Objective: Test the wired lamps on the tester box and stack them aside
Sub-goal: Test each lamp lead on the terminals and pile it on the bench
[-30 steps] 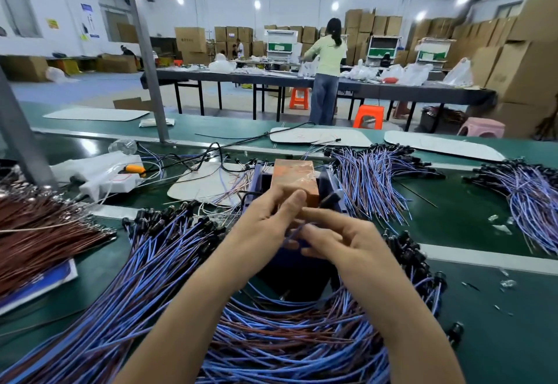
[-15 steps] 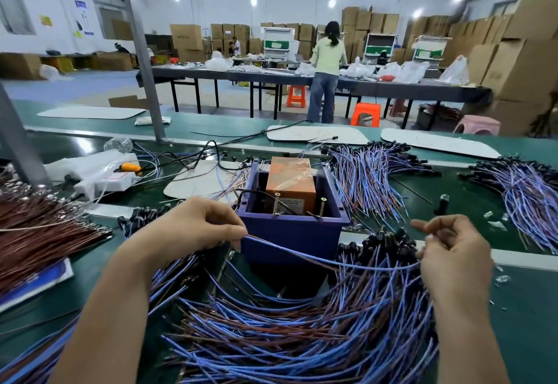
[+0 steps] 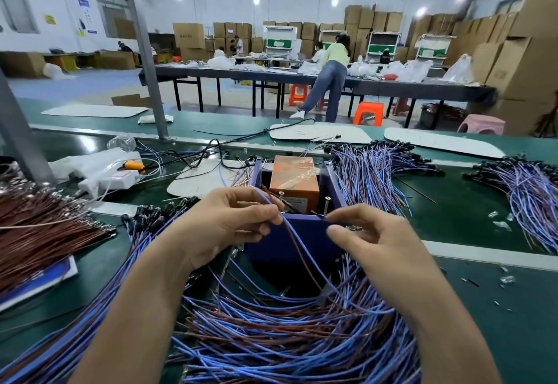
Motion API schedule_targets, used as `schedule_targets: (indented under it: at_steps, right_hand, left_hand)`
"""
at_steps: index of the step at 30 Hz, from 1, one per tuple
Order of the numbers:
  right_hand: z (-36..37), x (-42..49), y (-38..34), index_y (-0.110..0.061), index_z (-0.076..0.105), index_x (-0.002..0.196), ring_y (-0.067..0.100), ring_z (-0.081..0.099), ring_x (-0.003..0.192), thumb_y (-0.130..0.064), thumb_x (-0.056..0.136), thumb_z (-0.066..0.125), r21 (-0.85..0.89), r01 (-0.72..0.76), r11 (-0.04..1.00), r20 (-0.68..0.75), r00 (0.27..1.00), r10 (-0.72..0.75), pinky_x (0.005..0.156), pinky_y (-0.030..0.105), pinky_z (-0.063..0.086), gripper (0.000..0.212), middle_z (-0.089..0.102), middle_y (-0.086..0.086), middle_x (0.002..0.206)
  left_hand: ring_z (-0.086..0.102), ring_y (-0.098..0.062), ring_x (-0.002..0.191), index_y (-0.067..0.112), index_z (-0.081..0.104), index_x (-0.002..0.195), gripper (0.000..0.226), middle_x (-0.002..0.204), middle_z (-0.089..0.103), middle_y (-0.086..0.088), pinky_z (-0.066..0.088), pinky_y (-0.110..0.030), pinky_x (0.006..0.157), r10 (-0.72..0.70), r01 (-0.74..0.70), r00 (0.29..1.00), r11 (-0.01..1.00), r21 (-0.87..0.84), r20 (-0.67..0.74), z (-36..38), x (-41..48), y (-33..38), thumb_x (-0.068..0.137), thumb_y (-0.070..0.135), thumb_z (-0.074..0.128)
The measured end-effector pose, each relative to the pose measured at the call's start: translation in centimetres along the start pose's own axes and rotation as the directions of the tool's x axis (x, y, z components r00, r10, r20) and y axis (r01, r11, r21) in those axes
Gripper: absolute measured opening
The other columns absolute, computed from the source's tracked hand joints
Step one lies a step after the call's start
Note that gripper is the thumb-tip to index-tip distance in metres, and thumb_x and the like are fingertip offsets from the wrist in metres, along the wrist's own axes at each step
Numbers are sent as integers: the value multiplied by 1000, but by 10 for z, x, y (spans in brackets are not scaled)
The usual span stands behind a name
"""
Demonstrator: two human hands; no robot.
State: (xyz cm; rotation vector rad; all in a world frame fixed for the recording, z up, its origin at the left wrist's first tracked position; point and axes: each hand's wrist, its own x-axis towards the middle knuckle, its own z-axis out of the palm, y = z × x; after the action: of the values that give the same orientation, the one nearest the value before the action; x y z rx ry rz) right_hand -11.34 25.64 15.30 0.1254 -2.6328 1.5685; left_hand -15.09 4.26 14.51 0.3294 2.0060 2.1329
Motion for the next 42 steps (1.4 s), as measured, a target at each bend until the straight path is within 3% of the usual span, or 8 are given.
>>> schedule_targets:
  at_steps: [3, 8, 12, 15, 22, 26, 32, 42]
  right_hand:
    - [21, -1, -9, -24, 69, 80, 0, 66, 67, -12, 82, 71, 103, 106, 989, 78, 990, -114, 63, 13, 50, 13, 72, -8, 73]
    - [39, 5, -5, -24, 68, 75, 1, 60, 51, -9, 85, 68, 38, 147, 988, -68, 987, -144, 52, 17, 49, 18, 70, -5, 61]
    - [29, 13, 7, -21, 68, 76, -1, 56, 40, -8, 89, 64, 34, 28, 999, -189, 982, -21, 44, 12, 45, 19, 68, -4, 59]
    - [22, 17, 21, -9, 68, 80, 0, 53, 35, -5, 92, 59, 0, -138, 990, -163, 977, 136, 41, 13, 46, 16, 68, 7, 63]
    - [26, 20, 27, -6, 69, 85, 3, 52, 35, -4, 94, 56, -93, -196, 976, -108, 977, 186, 45, 15, 48, 16, 69, 10, 68]
    - [28, 21, 27, -10, 66, 75, 10, 58, 45, -6, 94, 56, -132, -223, 966, -101, 972, 211, 56, 26, 56, 21, 70, 10, 68]
    - [24, 17, 25, -11, 63, 72, 6, 54, 34, 0, 92, 51, -83, -249, 965, -83, 967, 243, 38, 15, 44, 25, 68, 12, 67]
    - [22, 15, 22, -16, 67, 88, 7, 56, 42, -3, 93, 53, -12, -188, 982, 59, 980, 188, 43, 18, 47, 20, 70, 8, 70]
  left_hand:
    - [58, -8, 55, 20, 75, 72, 21, 70, 70, -2, 50, -18, 56, 25, -25, 1000, 999, -29, -6, 14, 3, -2, 55, 33, 77]
    - [54, -8, 49, 18, 66, 66, 13, 61, 65, -1, 47, -16, 50, 9, -12, 995, 1000, -23, -100, 26, 9, -8, 64, 28, 74]
    - [53, -5, 47, 16, 64, 73, 12, 64, 68, 1, 44, -15, 44, -13, 23, 972, 999, 41, -233, 19, 17, -17, 81, 22, 71]
    - [60, -7, 48, 12, 62, 77, 13, 78, 74, -9, 47, -16, 45, -88, 88, 971, 996, -11, -220, 16, 20, -26, 84, 22, 67]
    - [73, -17, 72, -4, 70, 85, 10, 77, 73, -16, 55, -16, 59, -197, 160, 968, 961, -228, -153, 17, 26, -40, 86, -3, 59]
    - [72, -13, 68, -2, 70, 88, 13, 76, 73, -12, 55, -16, 58, -230, 211, 962, 968, -136, -148, 19, 26, -43, 90, 1, 58]
    - [68, -10, 62, 0, 72, 88, 18, 74, 73, -8, 53, -17, 55, -233, 224, 949, 972, -69, -212, 24, 29, -44, 93, 10, 58]
    - [68, -11, 63, 6, 75, 84, 18, 82, 74, -10, 53, -18, 55, -228, 223, 966, 974, -48, -124, 18, 26, -39, 91, 15, 61]
